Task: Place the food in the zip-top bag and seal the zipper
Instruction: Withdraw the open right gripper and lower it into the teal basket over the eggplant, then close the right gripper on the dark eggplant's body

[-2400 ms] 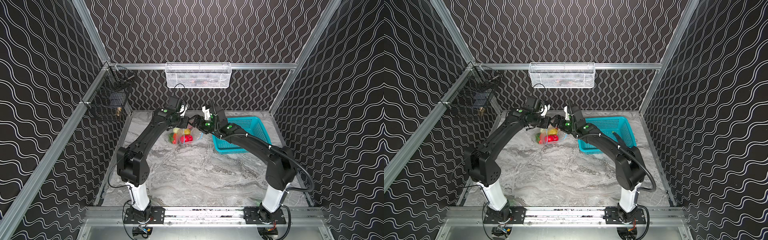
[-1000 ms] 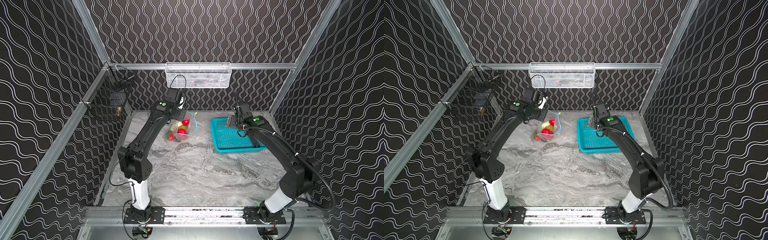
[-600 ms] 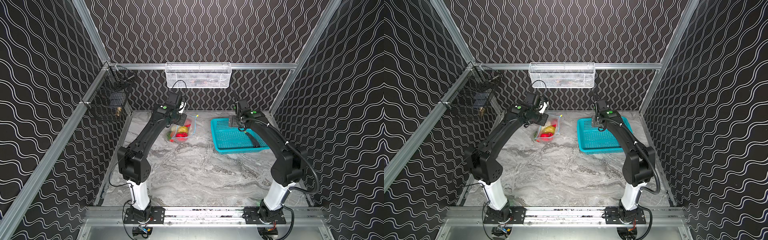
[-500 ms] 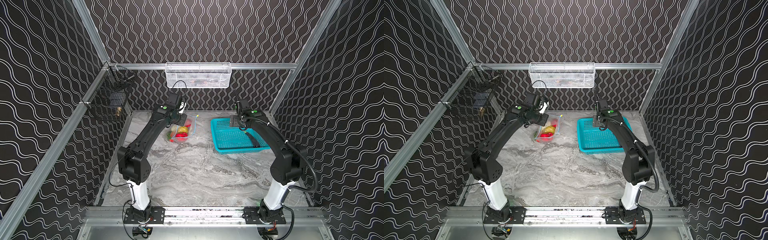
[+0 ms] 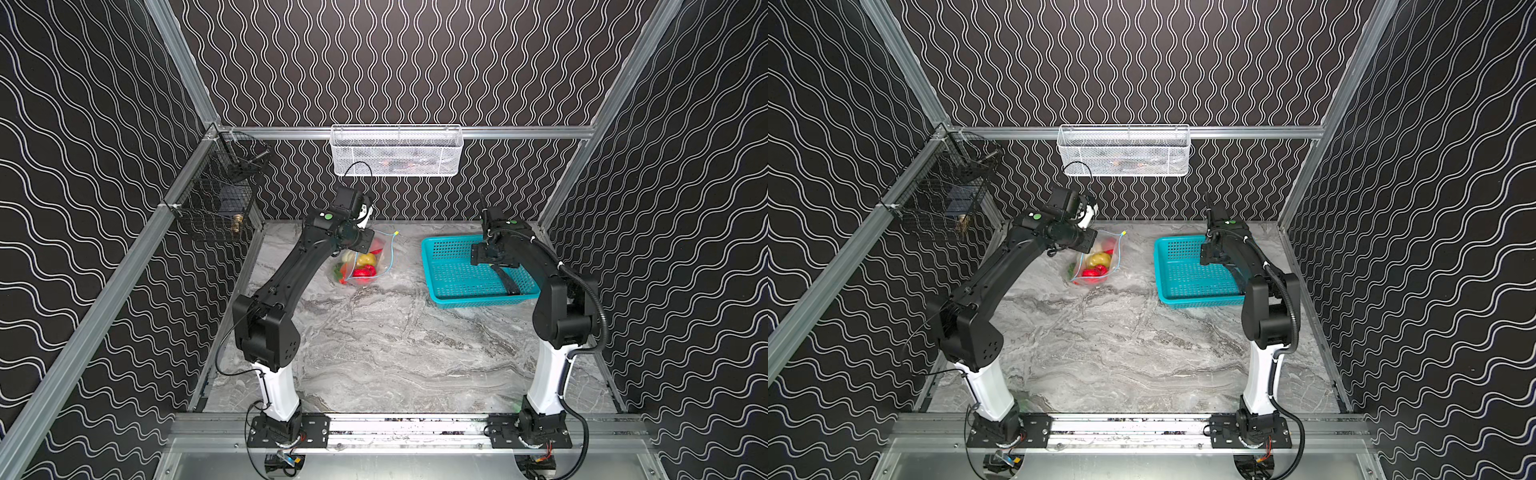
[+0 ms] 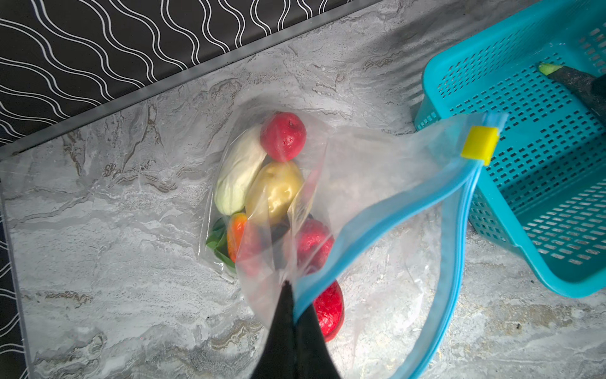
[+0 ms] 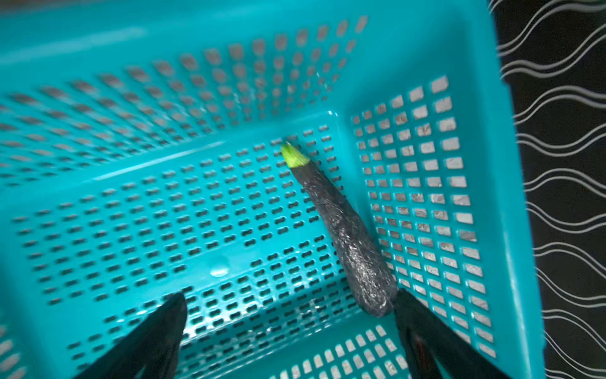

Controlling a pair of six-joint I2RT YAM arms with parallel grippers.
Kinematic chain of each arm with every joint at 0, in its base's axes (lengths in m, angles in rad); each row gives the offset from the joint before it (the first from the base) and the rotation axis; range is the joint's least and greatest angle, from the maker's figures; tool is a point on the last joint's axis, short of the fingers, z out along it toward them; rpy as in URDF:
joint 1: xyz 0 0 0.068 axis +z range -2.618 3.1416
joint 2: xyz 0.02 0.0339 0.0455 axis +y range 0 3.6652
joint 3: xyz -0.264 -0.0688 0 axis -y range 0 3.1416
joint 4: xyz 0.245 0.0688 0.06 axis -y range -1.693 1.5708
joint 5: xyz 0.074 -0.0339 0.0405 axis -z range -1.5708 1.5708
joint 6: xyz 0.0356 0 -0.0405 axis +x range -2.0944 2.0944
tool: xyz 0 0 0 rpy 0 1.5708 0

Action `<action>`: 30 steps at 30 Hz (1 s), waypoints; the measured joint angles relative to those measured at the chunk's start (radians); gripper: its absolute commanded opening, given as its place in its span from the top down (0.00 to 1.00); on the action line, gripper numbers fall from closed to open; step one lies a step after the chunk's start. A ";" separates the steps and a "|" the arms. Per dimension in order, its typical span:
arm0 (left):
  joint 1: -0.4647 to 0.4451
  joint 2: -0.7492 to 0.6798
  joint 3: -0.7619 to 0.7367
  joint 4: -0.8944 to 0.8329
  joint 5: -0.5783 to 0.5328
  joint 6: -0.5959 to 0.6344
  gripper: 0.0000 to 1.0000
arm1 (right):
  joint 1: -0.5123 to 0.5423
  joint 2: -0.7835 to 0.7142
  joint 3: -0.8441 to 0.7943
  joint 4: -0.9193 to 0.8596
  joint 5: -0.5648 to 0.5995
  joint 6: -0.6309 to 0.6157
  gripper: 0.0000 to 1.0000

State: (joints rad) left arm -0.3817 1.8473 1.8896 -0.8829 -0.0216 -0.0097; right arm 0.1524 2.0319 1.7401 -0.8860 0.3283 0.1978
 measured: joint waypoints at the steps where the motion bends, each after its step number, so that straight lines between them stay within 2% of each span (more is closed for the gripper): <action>1: 0.000 0.000 0.000 -0.002 0.003 -0.002 1.00 | -0.008 0.002 -0.015 0.000 -0.010 -0.002 0.01; 5: 0.000 -0.001 -0.003 -0.002 0.004 -0.011 1.00 | -0.036 0.002 -0.046 0.007 -0.034 -0.014 0.01; 10: 0.000 -0.002 -0.013 -0.002 0.006 -0.013 1.00 | -0.068 0.040 -0.045 0.029 -0.061 -0.039 0.06; 16: 0.000 -0.002 -0.014 -0.002 0.008 -0.014 1.00 | -0.095 0.127 0.009 0.033 -0.076 -0.063 0.09; 23: 0.000 -0.005 -0.016 -0.002 0.011 -0.015 1.00 | -0.103 0.174 0.061 0.033 -0.053 -0.087 0.08; 24: 0.000 -0.005 -0.016 -0.002 0.011 -0.015 1.00 | -0.107 0.182 0.069 0.033 -0.051 -0.092 0.09; 27: 0.000 -0.005 -0.018 -0.002 0.011 -0.015 1.00 | -0.121 0.216 0.101 0.031 -0.048 -0.105 0.22; 30: 0.000 -0.006 -0.023 -0.002 0.011 -0.016 1.00 | -0.128 0.249 0.133 0.024 -0.049 -0.104 0.28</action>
State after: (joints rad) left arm -0.3813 1.8416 1.8668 -0.8845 -0.0109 -0.0261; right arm 0.0242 2.2807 1.8732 -0.8623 0.2790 0.0937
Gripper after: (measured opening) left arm 0.048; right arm 0.734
